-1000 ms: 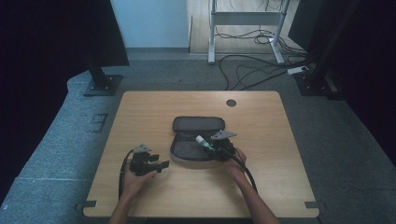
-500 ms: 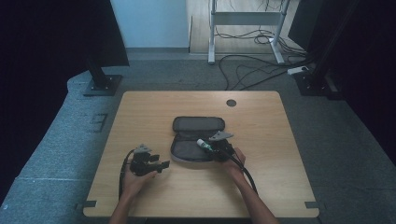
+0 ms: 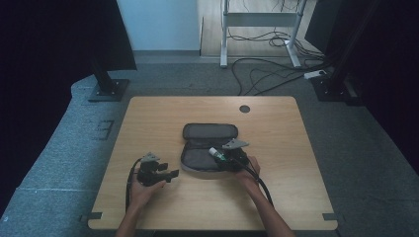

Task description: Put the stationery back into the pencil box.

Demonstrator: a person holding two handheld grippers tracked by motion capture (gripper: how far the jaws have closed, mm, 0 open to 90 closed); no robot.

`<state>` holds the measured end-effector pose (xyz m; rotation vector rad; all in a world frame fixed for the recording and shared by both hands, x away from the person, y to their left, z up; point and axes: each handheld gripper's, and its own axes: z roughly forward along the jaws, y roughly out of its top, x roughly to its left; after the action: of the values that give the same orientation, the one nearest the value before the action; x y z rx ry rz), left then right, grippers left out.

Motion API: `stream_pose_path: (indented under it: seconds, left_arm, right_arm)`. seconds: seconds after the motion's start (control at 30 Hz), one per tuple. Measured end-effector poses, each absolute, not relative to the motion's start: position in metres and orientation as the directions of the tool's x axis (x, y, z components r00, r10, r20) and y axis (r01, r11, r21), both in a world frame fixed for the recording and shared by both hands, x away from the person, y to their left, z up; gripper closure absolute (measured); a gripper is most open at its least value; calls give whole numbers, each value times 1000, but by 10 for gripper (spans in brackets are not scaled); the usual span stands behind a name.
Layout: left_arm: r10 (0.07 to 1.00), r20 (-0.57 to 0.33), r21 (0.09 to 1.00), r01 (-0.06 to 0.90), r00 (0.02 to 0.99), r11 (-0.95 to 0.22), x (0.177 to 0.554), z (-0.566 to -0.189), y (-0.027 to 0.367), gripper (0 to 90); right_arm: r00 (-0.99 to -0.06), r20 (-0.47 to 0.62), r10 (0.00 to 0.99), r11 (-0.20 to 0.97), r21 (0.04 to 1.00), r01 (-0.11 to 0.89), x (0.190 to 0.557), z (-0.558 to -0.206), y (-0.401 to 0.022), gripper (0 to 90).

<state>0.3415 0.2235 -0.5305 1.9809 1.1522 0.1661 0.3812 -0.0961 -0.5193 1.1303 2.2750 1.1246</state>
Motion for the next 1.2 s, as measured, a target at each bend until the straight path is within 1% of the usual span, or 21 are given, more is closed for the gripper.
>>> stream_pose_path:
  seconds: [0.1,0.5,0.87,1.2]
  left_arm:
    - [774,-271,705,666,573,-246,341,-530,224,347]
    - [773,-271,702,667,574,-249,341,-531,222,347]
    - [772,-272,703,666,574,-248,340,-530,223,347]
    - [776,-274,707,666,568,-237,340,-529,226,346]
  right_arm:
    - [-616,62,785,319,813,488,378,-515,-101,442]
    - [-629,115,769,244,857,454,358,-505,-122,442]
    - [-643,112,758,233,873,427,330,-505,-144,442]
    - [-623,103,776,239,866,440,304,-519,-174,438]
